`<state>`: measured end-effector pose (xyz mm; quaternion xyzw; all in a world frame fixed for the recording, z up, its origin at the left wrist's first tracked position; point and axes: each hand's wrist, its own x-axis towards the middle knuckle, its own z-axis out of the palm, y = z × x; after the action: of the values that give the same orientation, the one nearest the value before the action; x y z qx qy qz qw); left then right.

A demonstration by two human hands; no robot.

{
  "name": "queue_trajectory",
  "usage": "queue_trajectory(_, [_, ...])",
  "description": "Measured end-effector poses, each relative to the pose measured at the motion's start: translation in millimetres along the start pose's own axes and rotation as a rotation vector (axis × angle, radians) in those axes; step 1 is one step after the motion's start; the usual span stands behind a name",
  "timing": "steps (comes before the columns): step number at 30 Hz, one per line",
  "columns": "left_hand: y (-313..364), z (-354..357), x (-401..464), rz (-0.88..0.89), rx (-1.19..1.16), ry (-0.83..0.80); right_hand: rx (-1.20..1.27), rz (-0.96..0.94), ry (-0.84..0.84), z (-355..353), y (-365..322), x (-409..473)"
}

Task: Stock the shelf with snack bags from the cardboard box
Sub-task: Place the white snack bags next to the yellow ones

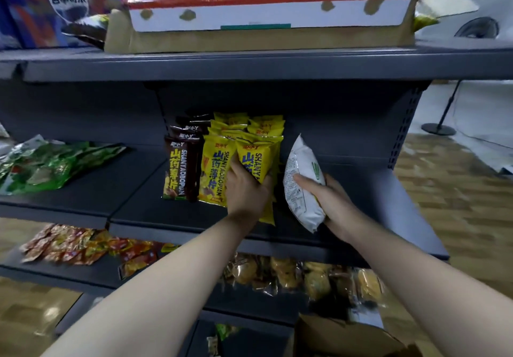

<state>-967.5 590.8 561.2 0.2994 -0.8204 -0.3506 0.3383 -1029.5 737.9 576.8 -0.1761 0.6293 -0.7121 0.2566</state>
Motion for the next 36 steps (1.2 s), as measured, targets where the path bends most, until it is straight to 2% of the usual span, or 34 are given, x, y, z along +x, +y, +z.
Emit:
queue_trajectory(5, [-3, 23, 26, -0.014, 0.127, 0.088, 0.032, -0.034, 0.142, 1, 5, 33])
queue_trajectory(9, [2, 38, 34, -0.075, 0.187, 0.144, 0.061, -0.064, 0.191, 6, 5, 52])
queue_trajectory(15, [2, 54, 35, -0.224, 0.253, 0.089, 0.093, -0.056, 0.218, 17, 5, 69])
queue_trajectory(23, [-1, 57, 30, -0.209, 0.289, 0.035, 0.099, -0.06, 0.247, 29, 10, 74])
queue_trajectory(28, [-20, 46, 19, -0.017, 0.325, -0.048, 0.077, -0.043, 0.267, 24, 13, 70])
queue_trajectory(31, [-35, 41, 7, 0.269, 0.536, 0.097, 0.055, -0.039, 0.271, 21, 17, 67])
queue_trajectory(34, [-46, 44, 4, 0.589, 0.661, 0.118, 0.029, -0.055, 0.26, 19, 19, 64])
queue_trajectory(36, [-50, 45, 8, 0.652, 0.71, 0.116, 0.018, -0.072, 0.254, 18, 19, 63])
